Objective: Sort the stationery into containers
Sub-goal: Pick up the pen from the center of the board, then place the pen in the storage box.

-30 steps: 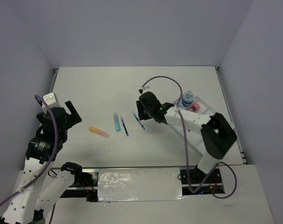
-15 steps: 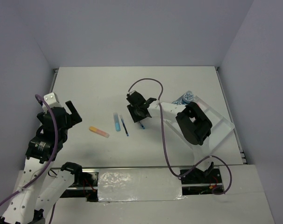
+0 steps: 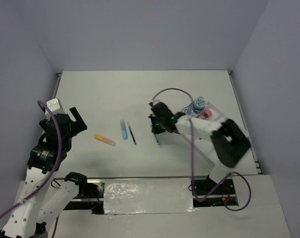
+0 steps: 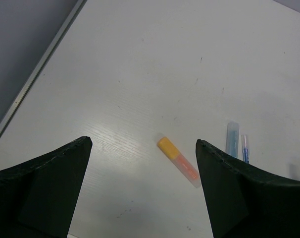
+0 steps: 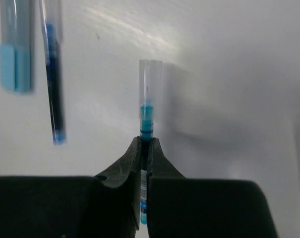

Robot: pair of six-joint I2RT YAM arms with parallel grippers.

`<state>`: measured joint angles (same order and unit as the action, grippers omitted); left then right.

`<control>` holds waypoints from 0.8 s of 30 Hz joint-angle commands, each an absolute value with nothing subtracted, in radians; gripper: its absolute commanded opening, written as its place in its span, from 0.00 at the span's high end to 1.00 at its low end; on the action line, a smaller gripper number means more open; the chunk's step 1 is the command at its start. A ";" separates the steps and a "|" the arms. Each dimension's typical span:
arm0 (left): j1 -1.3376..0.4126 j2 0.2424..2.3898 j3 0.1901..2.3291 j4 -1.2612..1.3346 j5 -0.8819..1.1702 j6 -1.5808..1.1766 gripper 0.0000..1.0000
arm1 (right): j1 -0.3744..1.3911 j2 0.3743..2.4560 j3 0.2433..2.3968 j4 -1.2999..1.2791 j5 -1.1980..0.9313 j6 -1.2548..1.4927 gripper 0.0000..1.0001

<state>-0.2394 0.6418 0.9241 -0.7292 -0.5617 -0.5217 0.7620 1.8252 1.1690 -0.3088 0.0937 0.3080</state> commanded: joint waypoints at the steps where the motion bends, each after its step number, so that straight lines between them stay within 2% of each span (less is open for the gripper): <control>1: -0.247 0.630 0.919 -0.681 -0.560 -0.497 0.01 | 0.613 1.360 0.877 -0.060 -0.008 0.515 1.00; 3: -0.249 0.629 0.920 -0.683 -0.563 -0.497 0.01 | 0.474 1.112 0.752 -0.025 0.044 0.636 1.00; 6: -0.253 0.626 0.920 -0.683 -0.563 -0.497 0.01 | 0.326 0.904 0.649 -0.147 0.266 0.722 1.00; 9: -0.255 0.621 0.920 -0.683 -0.566 -0.499 0.01 | 0.185 0.835 0.618 -0.256 0.347 0.741 1.00; 10: -0.255 0.621 0.920 -0.683 -0.566 -0.500 0.01 | 0.090 0.841 0.617 -0.279 0.336 0.738 1.00; 14: -0.256 0.620 0.920 -0.684 -0.569 -0.500 0.01 | -0.080 0.925 0.632 -0.285 0.252 0.713 1.00; 20: -0.256 0.617 0.919 -0.681 -0.561 -0.497 0.01 | -0.141 1.058 0.632 -0.249 0.206 0.692 1.00; 24: -0.256 0.620 0.920 -0.680 -0.557 -0.494 0.01 | -0.144 1.066 0.598 -0.221 0.198 0.673 0.97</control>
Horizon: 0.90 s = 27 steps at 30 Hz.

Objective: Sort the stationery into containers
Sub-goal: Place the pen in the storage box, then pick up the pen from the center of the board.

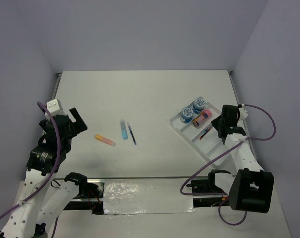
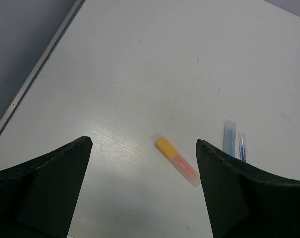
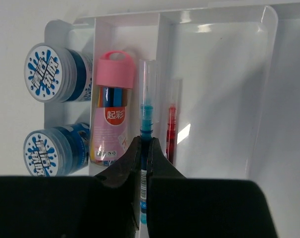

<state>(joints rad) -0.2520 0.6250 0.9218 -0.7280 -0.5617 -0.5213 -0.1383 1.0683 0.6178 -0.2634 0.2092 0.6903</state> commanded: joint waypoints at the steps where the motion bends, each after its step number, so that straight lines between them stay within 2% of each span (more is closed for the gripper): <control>1: -0.256 0.621 0.919 -0.680 -0.557 -0.494 0.01 | -0.144 1.068 0.591 -0.219 0.202 0.673 0.96; 4: -0.256 0.620 0.919 -0.678 -0.552 -0.492 0.01 | -0.146 1.054 0.555 -0.207 0.212 0.676 0.91; 5: -0.256 0.620 0.917 -0.678 -0.552 -0.492 0.01 | -0.146 1.049 0.548 -0.198 0.204 0.670 0.72; 6: -0.256 0.621 0.917 -0.678 -0.551 -0.492 0.01 | -0.146 1.048 0.545 -0.198 0.203 0.669 0.58; 7: -0.256 0.621 0.917 -0.677 -0.549 -0.491 0.01 | -0.143 1.048 0.545 -0.202 0.209 0.669 0.33; 8: -0.256 0.623 0.917 -0.676 -0.549 -0.491 0.01 | -0.146 1.048 0.552 -0.210 0.210 0.667 0.29; 12: -0.256 0.629 0.919 -0.676 -0.548 -0.489 0.01 | -0.141 0.987 0.566 -0.238 0.186 0.661 0.26; 13: -0.256 0.629 0.919 -0.675 -0.548 -0.489 0.01 | -0.129 0.962 0.554 -0.188 0.113 0.649 0.26; 16: -0.256 0.630 0.920 -0.681 -0.557 -0.492 0.01 | 0.093 0.894 0.551 -0.025 -0.039 0.583 0.30; 17: -0.256 0.630 0.923 -0.683 -0.561 -0.497 0.01 | 0.288 0.905 0.577 -0.018 -0.031 0.516 0.31; 19: -0.256 0.630 0.925 -0.695 -0.589 -0.514 0.01 | 0.475 1.015 0.726 -0.108 0.089 0.450 0.33; 20: -0.256 0.632 0.927 -0.701 -0.601 -0.520 0.01 | 0.623 1.079 0.786 -0.156 0.135 0.405 0.36; 23: -0.256 0.637 0.934 -0.726 -0.649 -0.545 0.01 | 0.800 1.431 1.029 -0.328 0.265 0.394 0.46; 27: -0.256 0.641 0.936 -0.733 -0.664 -0.552 0.01 | 0.916 1.716 1.311 -0.443 0.314 0.413 0.49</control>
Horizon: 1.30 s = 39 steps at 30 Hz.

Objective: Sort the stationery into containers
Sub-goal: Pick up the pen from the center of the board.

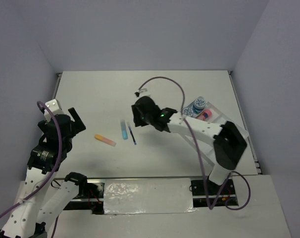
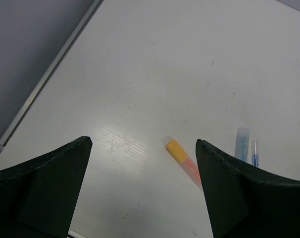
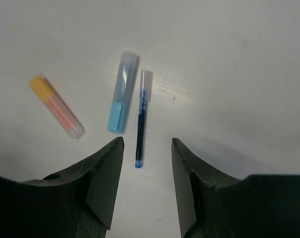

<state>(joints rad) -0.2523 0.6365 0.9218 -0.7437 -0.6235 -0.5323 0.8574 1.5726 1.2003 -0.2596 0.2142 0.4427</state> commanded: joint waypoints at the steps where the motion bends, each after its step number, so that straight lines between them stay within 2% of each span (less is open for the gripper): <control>1: -0.256 0.641 0.934 -0.730 -0.660 -0.549 0.01 | 0.931 1.762 1.357 -0.480 0.322 0.416 0.50; 5: -0.256 0.647 0.933 -0.723 -0.647 -0.541 0.01 | 0.969 1.989 1.543 -0.578 0.359 0.452 0.53; 8: -0.256 0.650 0.931 -0.716 -0.637 -0.535 0.01 | 0.980 2.064 1.627 -0.603 0.351 0.462 0.54; 21: -0.256 0.657 0.930 -0.712 -0.621 -0.526 0.01 | 0.983 2.207 1.672 -0.589 0.296 0.448 0.56; 24: -0.256 0.657 0.930 -0.712 -0.618 -0.525 0.01 | 0.971 2.227 1.681 -0.584 0.276 0.449 0.71; 26: -0.256 0.657 0.931 -0.710 -0.617 -0.523 0.01 | 0.957 2.214 1.648 -0.572 0.249 0.459 0.97; 28: -0.256 0.658 0.928 -0.710 -0.614 -0.522 0.01 | 0.924 2.131 1.580 -0.508 0.229 0.492 1.00; 29: -0.256 0.655 0.928 -0.707 -0.611 -0.520 0.01 | 0.907 2.087 1.475 -0.470 0.177 0.509 1.00; 30: -0.256 0.655 0.927 -0.706 -0.607 -0.517 0.01 | 0.888 2.029 1.406 -0.343 0.137 0.529 1.00; 31: -0.256 0.655 0.927 -0.704 -0.603 -0.515 0.01 | 0.835 1.887 1.314 -0.239 0.085 0.581 1.00; 32: -0.256 0.653 0.927 -0.703 -0.601 -0.515 0.01 | 0.809 1.811 1.113 -0.130 0.033 0.622 1.00; 33: -0.256 0.653 0.927 -0.703 -0.600 -0.514 0.01 | 0.760 1.731 1.026 0.056 0.005 0.699 1.00; 34: -0.256 0.653 0.927 -0.703 -0.601 -0.514 0.01 | 0.743 1.591 0.950 0.107 0.011 0.724 1.00; 39: -0.259 0.644 0.925 -0.701 -0.597 -0.512 0.01 | 0.605 1.217 0.718 0.000 0.254 0.842 1.00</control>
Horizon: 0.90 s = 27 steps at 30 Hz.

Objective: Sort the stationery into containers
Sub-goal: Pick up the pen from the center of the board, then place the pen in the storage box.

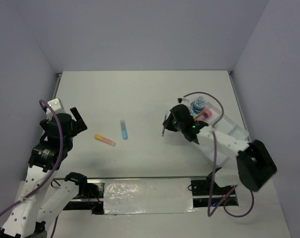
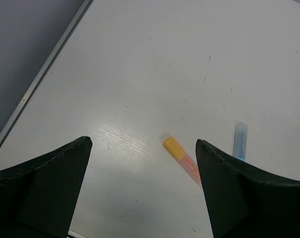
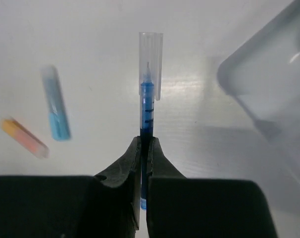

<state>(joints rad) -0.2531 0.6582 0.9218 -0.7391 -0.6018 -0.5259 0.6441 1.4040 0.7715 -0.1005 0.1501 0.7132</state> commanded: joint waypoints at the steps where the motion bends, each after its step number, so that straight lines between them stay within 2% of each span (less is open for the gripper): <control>1: -0.259 0.646 0.925 -0.700 -0.598 -0.512 0.01 | 0.515 1.174 0.666 -0.036 0.262 0.859 1.00; 5: -0.261 0.644 0.925 -0.701 -0.595 -0.511 0.01 | 0.274 1.020 0.572 -0.132 0.258 0.879 1.00; 11: -0.261 0.644 0.925 -0.698 -0.591 -0.509 0.01 | -0.045 0.980 0.534 -0.223 0.154 0.764 0.99; 14: -0.261 0.646 0.925 -0.698 -0.589 -0.508 0.01 | -0.130 0.970 0.514 -0.225 0.100 0.710 0.97; 22: -0.261 0.643 0.923 -0.698 -0.588 -0.508 0.01 | -0.195 0.962 0.469 -0.218 0.061 0.654 0.93; 23: -0.261 0.643 0.923 -0.696 -0.589 -0.508 0.01 | -0.198 0.962 0.469 -0.224 0.064 0.649 0.88; 26: -0.261 0.644 0.925 -0.698 -0.589 -0.509 0.01 | -0.198 0.953 0.460 -0.233 0.071 0.641 0.54; 27: -0.261 0.646 0.925 -0.698 -0.589 -0.508 0.01 | -0.199 0.940 0.459 -0.230 0.055 0.635 0.50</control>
